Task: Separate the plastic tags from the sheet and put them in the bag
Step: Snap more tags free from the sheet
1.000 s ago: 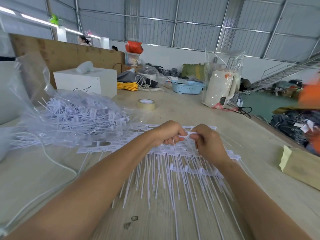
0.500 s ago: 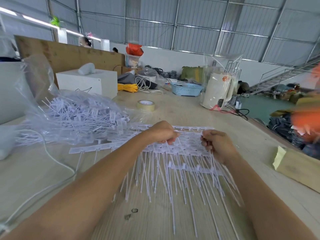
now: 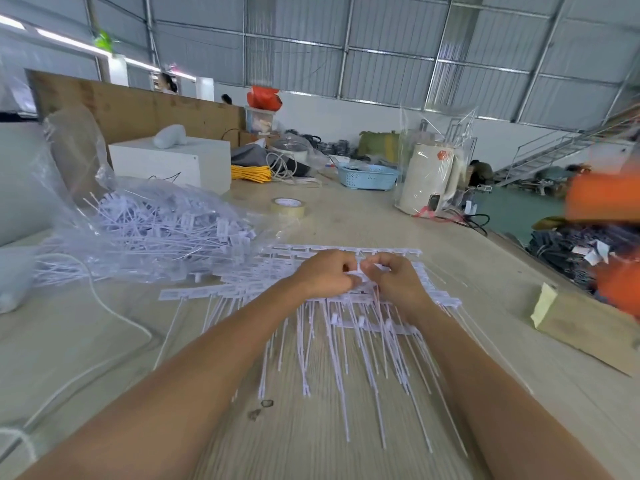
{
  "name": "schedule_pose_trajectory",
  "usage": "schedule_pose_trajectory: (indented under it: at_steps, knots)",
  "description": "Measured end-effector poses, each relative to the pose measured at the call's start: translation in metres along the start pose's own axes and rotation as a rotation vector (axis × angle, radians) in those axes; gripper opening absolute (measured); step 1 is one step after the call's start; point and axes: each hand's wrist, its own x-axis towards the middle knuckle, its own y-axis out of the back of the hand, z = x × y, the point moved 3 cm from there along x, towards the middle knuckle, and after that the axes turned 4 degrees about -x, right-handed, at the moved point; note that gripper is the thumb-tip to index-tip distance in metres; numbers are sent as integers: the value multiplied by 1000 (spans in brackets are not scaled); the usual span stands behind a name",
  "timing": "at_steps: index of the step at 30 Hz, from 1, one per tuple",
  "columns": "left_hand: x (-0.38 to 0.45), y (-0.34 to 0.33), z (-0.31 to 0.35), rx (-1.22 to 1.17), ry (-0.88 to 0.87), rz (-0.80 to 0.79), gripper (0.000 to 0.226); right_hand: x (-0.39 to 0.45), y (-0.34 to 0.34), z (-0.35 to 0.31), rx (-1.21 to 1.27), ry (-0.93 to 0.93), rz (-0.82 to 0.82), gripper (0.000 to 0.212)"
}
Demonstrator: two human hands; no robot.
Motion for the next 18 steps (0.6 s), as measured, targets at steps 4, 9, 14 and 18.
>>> schedule_pose_trajectory:
  at_steps: [4, 9, 14, 18]
  knots:
    - [-1, -2, -1, 52, 6, 9, 15, -1, -2, 1, 123, -47, -23, 9]
    - [0, 2, -7, -67, 27, 33, 7, 3, 7, 4, 156, -52, 81, 15]
    - [0, 1, -10, -156, 73, -38, 17, 4, 9, 8, 201, -62, 6, 17]
    - [-2, 1, -9, -141, 15, -67, 15, -2, -1, 8, 148, 10, -170, 12]
